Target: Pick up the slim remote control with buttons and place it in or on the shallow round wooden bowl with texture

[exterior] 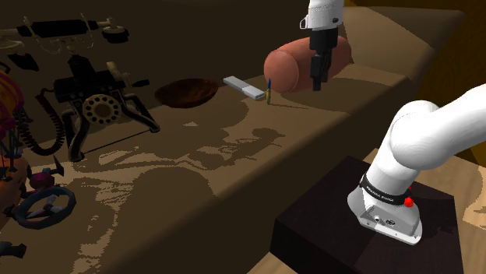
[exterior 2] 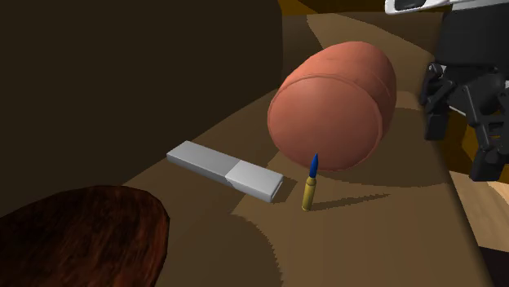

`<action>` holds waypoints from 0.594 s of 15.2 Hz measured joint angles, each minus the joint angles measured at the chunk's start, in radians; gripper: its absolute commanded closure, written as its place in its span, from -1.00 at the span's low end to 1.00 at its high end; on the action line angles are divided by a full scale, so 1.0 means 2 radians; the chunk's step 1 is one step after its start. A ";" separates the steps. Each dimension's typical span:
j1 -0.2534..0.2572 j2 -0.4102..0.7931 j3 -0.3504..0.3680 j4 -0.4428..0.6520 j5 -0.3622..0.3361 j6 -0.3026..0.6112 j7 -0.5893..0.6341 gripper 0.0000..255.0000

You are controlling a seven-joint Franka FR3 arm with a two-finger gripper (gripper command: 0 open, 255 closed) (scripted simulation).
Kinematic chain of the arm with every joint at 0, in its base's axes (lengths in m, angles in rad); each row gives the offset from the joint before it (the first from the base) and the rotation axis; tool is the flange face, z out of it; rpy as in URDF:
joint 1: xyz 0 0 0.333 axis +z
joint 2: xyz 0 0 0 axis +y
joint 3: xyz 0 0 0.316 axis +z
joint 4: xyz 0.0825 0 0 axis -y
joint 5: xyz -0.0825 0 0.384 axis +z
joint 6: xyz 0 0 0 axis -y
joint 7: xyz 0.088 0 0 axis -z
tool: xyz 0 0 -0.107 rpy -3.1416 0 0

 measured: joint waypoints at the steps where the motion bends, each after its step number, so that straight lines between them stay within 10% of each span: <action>1: 0.000 0.000 0.000 0.000 0.000 0.000 0.000 -1.00; 9: 0.002 0.112 0.006 0.050 0.003 0.099 0.019 -1.00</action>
